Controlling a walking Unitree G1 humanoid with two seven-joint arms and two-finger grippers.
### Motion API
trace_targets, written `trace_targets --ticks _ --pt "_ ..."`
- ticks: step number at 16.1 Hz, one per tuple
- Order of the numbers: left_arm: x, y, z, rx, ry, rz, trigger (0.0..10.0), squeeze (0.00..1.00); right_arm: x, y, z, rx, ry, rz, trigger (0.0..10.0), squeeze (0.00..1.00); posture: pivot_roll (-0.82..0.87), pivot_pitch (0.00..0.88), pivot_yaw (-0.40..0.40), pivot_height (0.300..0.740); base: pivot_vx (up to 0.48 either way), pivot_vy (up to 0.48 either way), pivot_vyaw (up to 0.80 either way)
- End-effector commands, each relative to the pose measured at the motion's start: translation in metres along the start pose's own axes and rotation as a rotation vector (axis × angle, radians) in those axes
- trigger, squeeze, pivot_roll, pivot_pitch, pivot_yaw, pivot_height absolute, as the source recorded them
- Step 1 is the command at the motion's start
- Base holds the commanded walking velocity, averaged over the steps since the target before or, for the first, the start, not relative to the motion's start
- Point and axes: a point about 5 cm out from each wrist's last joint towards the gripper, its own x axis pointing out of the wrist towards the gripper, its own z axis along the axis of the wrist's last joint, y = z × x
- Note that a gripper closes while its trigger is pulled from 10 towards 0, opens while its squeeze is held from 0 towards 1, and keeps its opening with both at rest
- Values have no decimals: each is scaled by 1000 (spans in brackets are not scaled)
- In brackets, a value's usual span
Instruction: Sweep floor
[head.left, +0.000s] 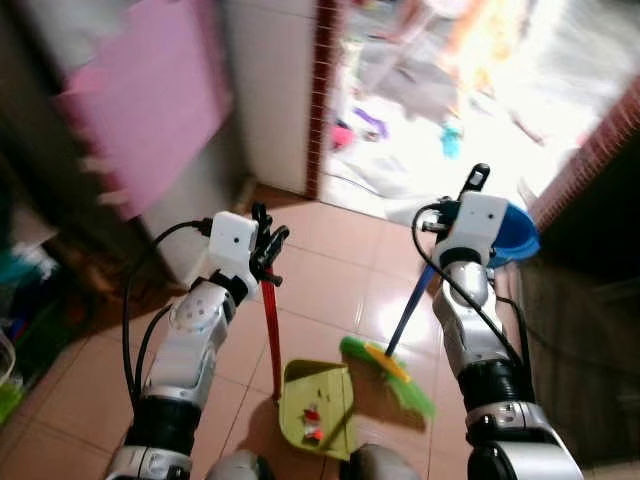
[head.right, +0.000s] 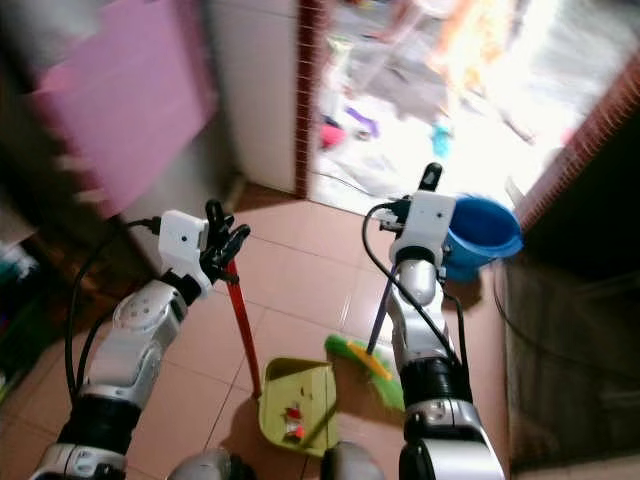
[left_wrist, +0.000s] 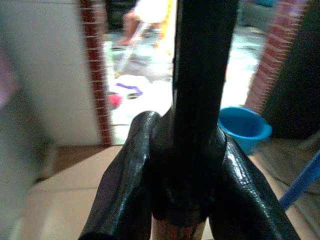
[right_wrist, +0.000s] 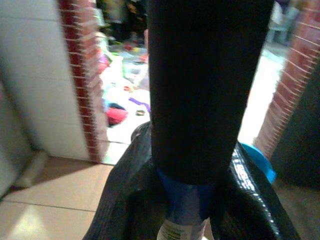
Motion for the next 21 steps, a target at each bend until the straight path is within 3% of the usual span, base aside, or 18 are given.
trace_targets --ticks 1,6,12,18,21 --pt "5 -7 15 31 -67 -33 10000 0 0 -7 4 -4 -12 -29 10000 0 -81 62 -9 740 0 0 -800" --pt "2 0 11 30 -96 14 10000 0 -8 -21 -5 -49 23 -86 10000 0 -86 60 -8 740 0 0 -800" --pt "4 14 12 29 -83 80 10000 0 -8 -28 -7 -27 62 -122 10000 0 -89 62 -29 740 0 0 -800" --pt "-3 25 18 9 -128 180 10000 0 -18 -38 -13 -6 95 -126 10000 0 -107 67 -18 740 0 0 -800" --pt "-3 33 24 -10 -149 230 10000 0 -22 -40 -13 -6 99 -108 10000 0 -111 72 -17 740 0 0 0"
